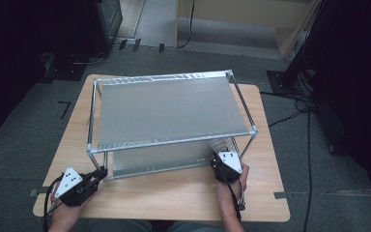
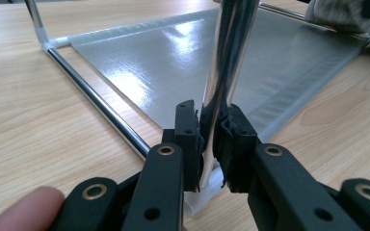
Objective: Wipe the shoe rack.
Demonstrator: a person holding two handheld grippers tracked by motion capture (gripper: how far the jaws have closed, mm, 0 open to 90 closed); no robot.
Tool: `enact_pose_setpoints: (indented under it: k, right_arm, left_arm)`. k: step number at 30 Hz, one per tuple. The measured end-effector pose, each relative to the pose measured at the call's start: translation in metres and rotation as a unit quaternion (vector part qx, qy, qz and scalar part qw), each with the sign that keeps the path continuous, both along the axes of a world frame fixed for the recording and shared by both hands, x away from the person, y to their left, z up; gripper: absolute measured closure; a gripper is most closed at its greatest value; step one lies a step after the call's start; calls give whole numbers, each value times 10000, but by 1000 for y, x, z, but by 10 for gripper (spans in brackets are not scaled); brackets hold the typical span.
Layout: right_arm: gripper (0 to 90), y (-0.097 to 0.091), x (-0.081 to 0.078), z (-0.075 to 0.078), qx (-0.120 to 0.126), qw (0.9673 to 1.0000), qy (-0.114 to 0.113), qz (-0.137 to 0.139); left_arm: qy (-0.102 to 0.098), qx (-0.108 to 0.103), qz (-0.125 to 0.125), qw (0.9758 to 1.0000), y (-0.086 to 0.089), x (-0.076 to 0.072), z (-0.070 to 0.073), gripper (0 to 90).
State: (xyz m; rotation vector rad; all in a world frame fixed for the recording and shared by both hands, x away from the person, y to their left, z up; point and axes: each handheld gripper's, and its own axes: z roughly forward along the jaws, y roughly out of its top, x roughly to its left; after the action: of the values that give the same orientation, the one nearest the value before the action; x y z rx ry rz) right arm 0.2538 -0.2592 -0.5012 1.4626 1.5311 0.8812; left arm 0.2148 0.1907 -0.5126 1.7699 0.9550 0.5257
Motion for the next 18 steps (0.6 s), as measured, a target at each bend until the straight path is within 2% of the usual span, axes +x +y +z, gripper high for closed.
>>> enact_pose_setpoints:
  k: [2, 3, 5, 6, 7, 8, 11, 13, 14, 15, 16, 17, 18]
  right_arm:
    - [609, -3, 5, -7, -132, 9995, 274, -67]
    - [589, -3, 7, -10, -191, 9989, 437, -29]
    - [518, -4, 12, -14, -145, 9969, 754, 149]
    - [518, -4, 12, -14, -145, 9969, 754, 149]
    - [473, -4, 12, -15, -80, 9966, 782, 247]
    - [350, -5, 10, -13, 73, 9960, 794, 393]
    - [317, -5, 4, -7, 57, 9968, 637, 475]
    - [326, -5, 1, -6, 87, 9965, 594, 588]
    - [363, -5, 0, -5, 85, 9959, 613, 656]
    - [477, -6, -1, -6, 99, 9951, 630, 757]
    - [537, -6, -1, -7, 107, 9941, 680, 841]
    - [537, -6, -1, -7, 107, 9941, 680, 841]
    - [624, -6, 0, -7, 83, 9949, 683, 736]
  left_arm:
    - [7, -18, -17, 10000, 0, 0, 0, 796]
    - [8, -21, -21, 10000, 0, 0, 0, 796]
    - [10, -25, -26, 10000, 0, 0, 0, 795]
    - [10, -25, -26, 10000, 0, 0, 0, 794]
    - [11, -23, -37, 10000, 0, 0, 0, 794]
    - [9, -49, -61, 10000, 1, 0, 0, 790]
    - [4, -161, -69, 9998, 3, 0, 0, 753]
    - [20, -229, -45, 9997, 4, 0, 0, 720]
    - [3, -240, -33, 9997, 5, 0, 0, 718]
    - [-16, -276, -39, 9996, 5, 0, 1, 720]
    - [-78, -233, -40, 9997, 4, -1, 1, 723]
    - [-78, -233, -40, 9997, 4, -1, 1, 745]
    - [-100, -213, -49, 9997, 4, -2, 2, 745]
